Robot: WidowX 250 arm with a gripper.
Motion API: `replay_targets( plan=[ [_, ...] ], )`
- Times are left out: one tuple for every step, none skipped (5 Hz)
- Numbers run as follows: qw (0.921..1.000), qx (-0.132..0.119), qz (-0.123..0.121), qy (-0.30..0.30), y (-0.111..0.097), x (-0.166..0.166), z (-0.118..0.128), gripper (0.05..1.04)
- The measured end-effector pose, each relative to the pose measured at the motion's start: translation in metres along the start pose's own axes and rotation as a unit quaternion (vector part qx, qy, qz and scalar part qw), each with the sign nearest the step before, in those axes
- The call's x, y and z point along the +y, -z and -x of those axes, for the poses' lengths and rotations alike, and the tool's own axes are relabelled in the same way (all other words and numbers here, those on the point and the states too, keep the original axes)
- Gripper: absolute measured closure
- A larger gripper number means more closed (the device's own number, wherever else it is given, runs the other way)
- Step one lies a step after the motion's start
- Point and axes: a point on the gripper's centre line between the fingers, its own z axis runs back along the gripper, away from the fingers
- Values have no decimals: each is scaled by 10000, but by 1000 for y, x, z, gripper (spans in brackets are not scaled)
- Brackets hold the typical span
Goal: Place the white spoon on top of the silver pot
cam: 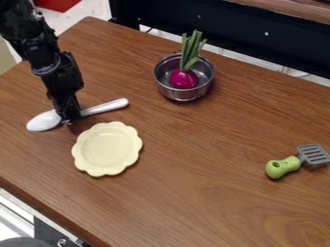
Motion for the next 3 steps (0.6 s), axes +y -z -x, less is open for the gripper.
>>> replay_targets(
  plan=[
    [9993, -212, 2, -303, -20, 8, -11, 1007],
    [9975, -295, 82, -636, -33, 16, -18, 1007],
    [9969, -310, 194, -701, -39, 18, -24, 1007]
  ],
)
